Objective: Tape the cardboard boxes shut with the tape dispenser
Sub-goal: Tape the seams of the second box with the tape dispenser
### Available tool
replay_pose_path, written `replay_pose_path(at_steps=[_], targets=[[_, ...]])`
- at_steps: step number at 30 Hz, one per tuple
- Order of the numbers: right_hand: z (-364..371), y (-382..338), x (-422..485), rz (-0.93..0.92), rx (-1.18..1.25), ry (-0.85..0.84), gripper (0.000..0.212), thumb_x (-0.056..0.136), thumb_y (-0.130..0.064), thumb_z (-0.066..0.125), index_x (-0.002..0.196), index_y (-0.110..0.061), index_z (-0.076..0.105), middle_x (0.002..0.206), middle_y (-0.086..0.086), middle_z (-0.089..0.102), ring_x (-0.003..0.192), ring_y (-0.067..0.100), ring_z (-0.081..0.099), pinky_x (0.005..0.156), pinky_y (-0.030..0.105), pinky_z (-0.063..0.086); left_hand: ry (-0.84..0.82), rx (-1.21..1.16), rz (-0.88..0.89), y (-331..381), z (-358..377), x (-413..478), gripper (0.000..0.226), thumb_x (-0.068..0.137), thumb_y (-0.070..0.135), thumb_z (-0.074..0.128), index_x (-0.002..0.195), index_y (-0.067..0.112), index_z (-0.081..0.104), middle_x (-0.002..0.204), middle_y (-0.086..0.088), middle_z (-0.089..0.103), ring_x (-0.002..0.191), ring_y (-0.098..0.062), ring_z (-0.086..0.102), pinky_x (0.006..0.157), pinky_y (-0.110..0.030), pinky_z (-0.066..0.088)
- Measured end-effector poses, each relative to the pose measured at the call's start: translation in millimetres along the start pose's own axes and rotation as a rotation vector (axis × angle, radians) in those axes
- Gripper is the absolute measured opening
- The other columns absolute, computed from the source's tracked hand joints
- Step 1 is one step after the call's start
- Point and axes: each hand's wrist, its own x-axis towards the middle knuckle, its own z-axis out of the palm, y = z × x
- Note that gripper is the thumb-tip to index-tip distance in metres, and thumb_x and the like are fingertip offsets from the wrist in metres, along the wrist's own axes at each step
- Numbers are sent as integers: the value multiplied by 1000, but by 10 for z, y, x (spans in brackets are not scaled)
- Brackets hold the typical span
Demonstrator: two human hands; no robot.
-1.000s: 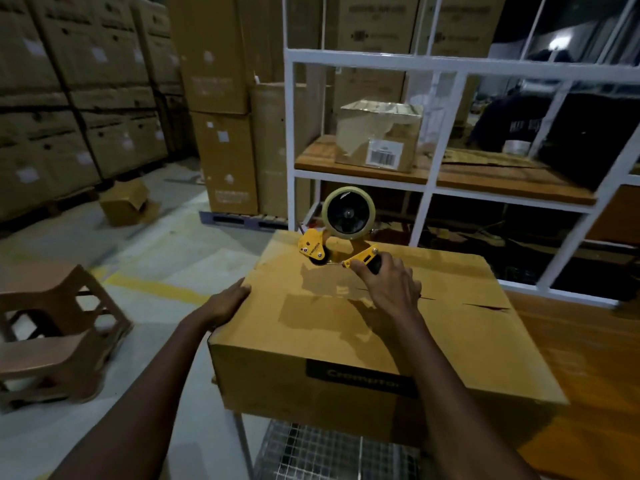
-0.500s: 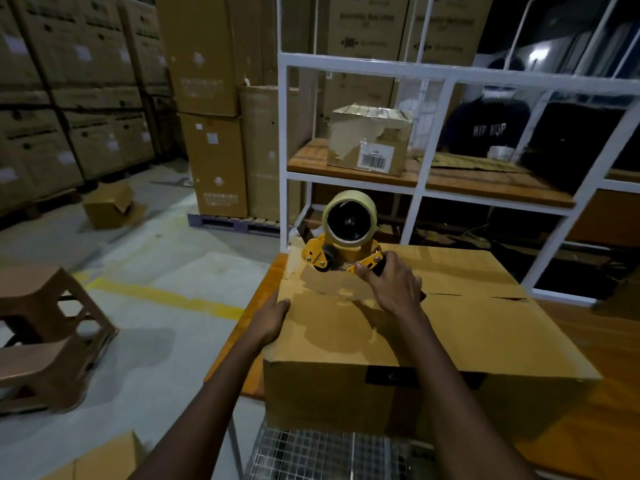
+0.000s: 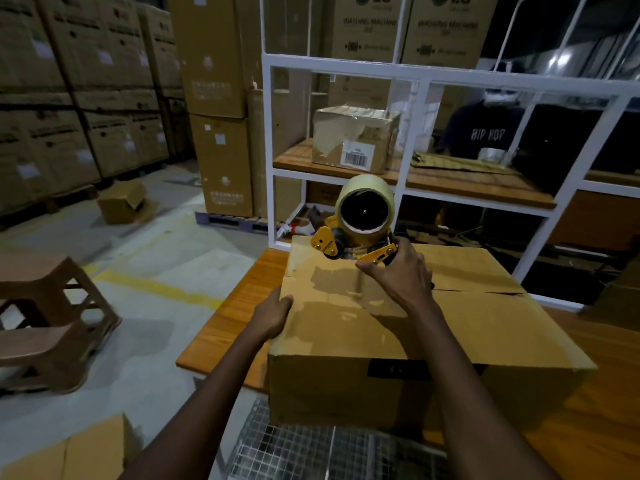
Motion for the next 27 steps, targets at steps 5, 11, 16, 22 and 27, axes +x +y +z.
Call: replay_pose_path(at_steps=[5, 11, 16, 22, 27], targets=[[-160, 141, 16, -30, 15, -57, 98, 65, -68, 74, 141, -27, 27, 140, 5, 47, 130, 33, 41, 100, 51, 37, 35, 191, -7, 81, -20, 12, 47, 106, 29, 32, 151, 14, 33, 147, -17, 47, 128, -36, 47, 96, -38, 41], [-205, 245, -23, -73, 70, -169, 101, 58, -78, 67, 141, -35, 29, 135, 2, 55, 121, 29, 52, 92, 51, 48, 76, 302, 31, 196, 27, -13, 51, 105, 23, 30, 154, 9, 24, 144, -23, 46, 123, -39, 49, 96, -40, 42], [-181, 262, -27, -91, 80, -145, 89, 72, -84, 44, 137, -24, 33, 122, 9, 58, 107, 32, 55, 84, 47, 48, -40, 466, 32, 187, -14, 129, 55, 105, 35, 25, 158, 25, 13, 160, -20, 22, 140, -38, 32, 113, -44, 31], [-177, 130, 0, -165, -59, -11, 80, 84, -74, 44, 144, -24, 28, 137, 10, 47, 123, 31, 38, 99, 49, 26, -82, 331, 28, 217, -10, 210, 56, 105, 31, 30, 158, 22, 14, 163, -18, 14, 146, -34, 22, 115, -40, 25], [-30, -79, 5, -152, -132, 14, 73, 87, -67, 47, 144, -26, 28, 142, 6, 44, 128, 29, 33, 104, 49, 19, -51, -97, 75, 191, 173, 54, 57, 98, 22, 40, 154, 21, 28, 155, -12, 34, 135, -33, 38, 109, -44, 38]])
